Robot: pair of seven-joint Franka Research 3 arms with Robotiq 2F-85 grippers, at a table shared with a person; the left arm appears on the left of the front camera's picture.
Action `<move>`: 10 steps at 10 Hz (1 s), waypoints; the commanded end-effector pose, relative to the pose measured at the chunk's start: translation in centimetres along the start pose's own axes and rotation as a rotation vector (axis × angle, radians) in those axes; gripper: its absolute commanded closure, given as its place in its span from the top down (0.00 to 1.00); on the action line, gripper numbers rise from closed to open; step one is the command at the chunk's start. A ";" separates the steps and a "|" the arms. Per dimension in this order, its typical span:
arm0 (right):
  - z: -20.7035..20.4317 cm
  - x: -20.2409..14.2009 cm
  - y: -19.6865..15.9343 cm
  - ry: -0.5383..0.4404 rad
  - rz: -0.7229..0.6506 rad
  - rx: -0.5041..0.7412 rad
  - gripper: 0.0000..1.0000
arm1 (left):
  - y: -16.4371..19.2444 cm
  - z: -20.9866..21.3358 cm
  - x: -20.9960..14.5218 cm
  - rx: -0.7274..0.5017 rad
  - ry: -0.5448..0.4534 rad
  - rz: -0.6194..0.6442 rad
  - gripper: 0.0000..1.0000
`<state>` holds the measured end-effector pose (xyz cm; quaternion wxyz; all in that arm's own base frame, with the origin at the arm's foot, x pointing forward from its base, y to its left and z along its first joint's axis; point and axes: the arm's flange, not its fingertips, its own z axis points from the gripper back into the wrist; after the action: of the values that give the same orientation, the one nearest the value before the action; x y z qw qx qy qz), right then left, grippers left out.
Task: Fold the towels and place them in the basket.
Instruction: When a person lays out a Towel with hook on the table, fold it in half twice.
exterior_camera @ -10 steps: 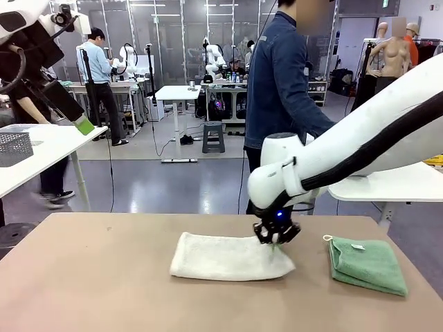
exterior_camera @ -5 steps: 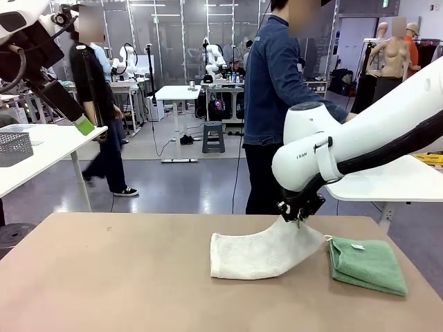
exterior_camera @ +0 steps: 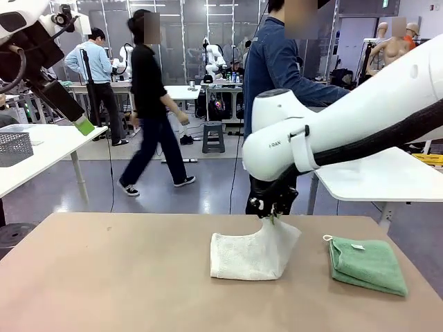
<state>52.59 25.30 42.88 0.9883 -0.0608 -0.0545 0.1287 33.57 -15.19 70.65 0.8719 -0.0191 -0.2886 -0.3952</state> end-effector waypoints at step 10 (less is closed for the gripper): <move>-4.4 6.4 10.9 0.147 -0.107 -0.010 0.00 | -0.1 -0.2 -0.1 0.001 -0.003 -0.004 1.00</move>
<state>56.44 36.68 37.59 0.9941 -0.0594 0.0102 0.0905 33.57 -15.20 70.63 0.8719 -0.0191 -0.2884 -0.3953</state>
